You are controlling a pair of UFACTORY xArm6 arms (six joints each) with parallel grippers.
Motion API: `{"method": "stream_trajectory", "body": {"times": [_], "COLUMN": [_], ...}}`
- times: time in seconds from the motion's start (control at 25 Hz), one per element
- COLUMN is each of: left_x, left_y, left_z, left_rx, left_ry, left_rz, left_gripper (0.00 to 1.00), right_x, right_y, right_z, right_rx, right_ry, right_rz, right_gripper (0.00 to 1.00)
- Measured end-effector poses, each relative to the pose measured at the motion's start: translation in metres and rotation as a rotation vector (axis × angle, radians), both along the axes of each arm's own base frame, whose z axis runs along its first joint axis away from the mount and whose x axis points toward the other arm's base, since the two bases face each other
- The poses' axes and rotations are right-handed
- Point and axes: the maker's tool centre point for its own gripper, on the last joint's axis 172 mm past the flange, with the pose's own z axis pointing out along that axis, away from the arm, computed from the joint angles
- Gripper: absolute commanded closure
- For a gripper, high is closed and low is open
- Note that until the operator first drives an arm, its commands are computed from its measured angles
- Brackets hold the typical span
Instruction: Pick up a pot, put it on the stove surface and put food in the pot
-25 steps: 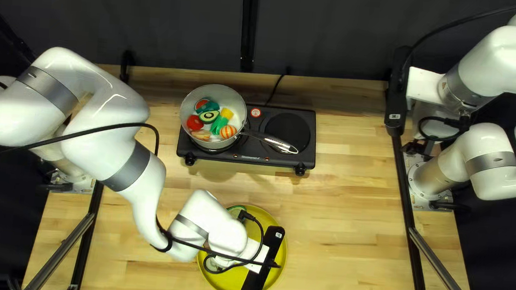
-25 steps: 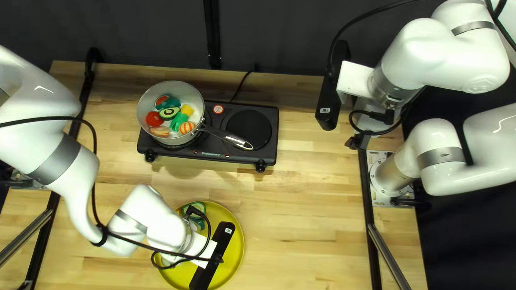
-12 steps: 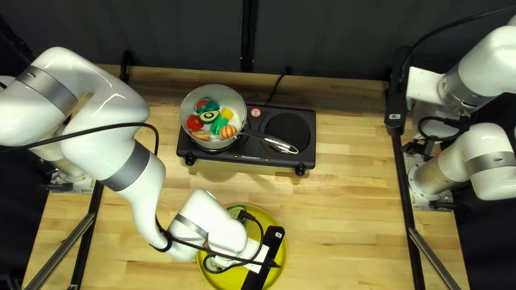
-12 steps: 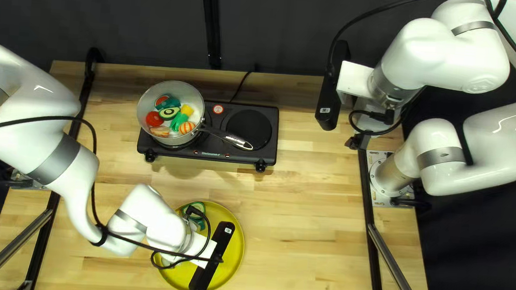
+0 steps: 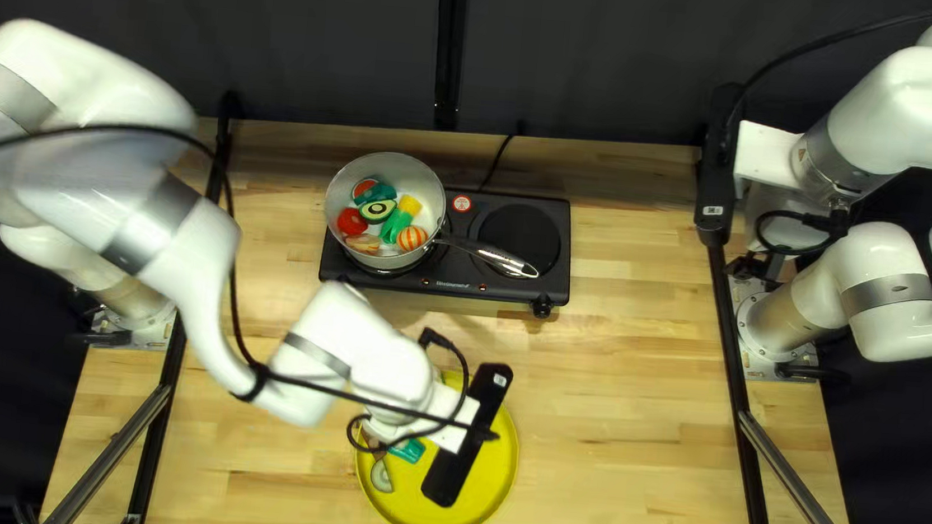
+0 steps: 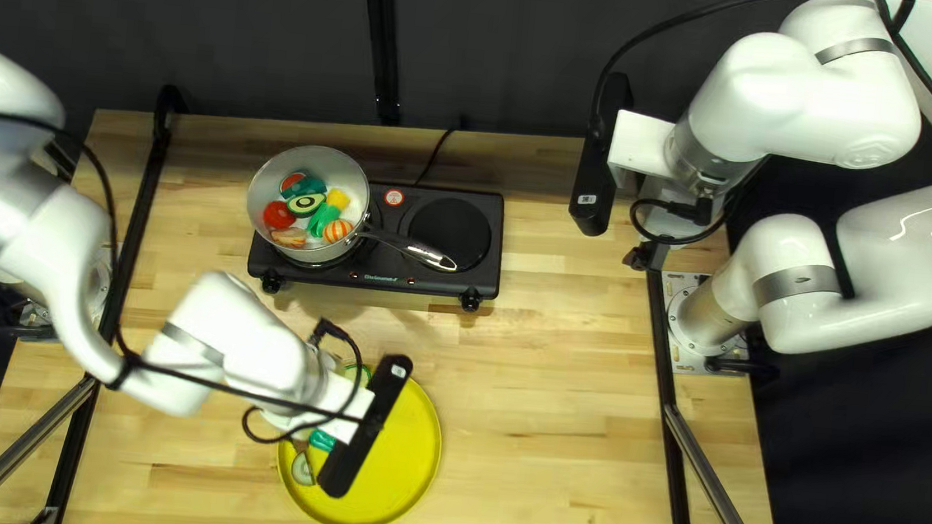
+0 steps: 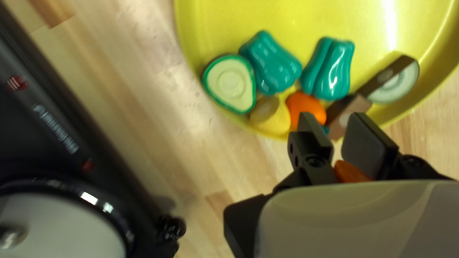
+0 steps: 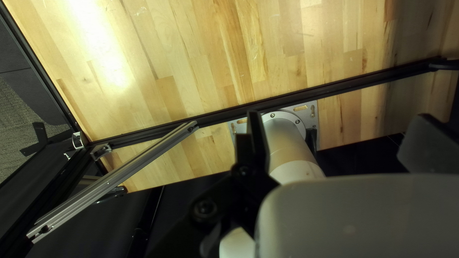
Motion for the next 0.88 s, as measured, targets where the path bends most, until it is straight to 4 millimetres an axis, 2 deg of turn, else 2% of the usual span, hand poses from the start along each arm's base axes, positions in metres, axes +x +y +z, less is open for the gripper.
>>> {"method": "stream_trajectory", "body": {"times": [0.12,0.24,0.36,0.48,0.6,0.72,0.84,0.88], "left_x": [-0.012,-0.022,-0.029,-0.034,-0.034,-0.033,-0.034,-0.034], "left_y": [0.033,0.075,0.118,0.163,0.197,0.214,0.221,0.222], "left_z": [0.032,0.067,0.082,0.075,0.051,0.023,0.001,-0.003], "left_rx": [0.007,0.006,0.006,0.007,0.003,-0.003,-0.003,-0.002], "left_ry": [0.03,0.046,0.052,0.061,0.064,0.068,0.072,0.073], "left_rz": [0.001,0.019,0.045,0.067,0.082,0.09,0.091,0.09], "left_gripper": [1.0,1.0,1.0,1.0,1.0,1.0,1.0,0.95], "right_x": [0.0,0.0,0.0,0.0,0.0,0.0,0.0,0.0], "right_y": [0.0,0.0,0.0,0.0,0.0,0.0,0.0,0.0], "right_z": [0.0,0.0,0.0,0.0,0.0,0.0,0.0,0.0], "right_rx": [0.0,0.0,0.0,0.0,0.0,0.0,0.0,0.0], "right_ry": [0.0,0.0,0.0,0.0,0.0,0.0,0.0,0.0], "right_rz": [0.0,0.0,0.0,0.0,0.0,0.0,0.0,0.0], "right_gripper": [0.0,0.0,0.0,0.0,0.0,0.0,0.0,0.0]}}
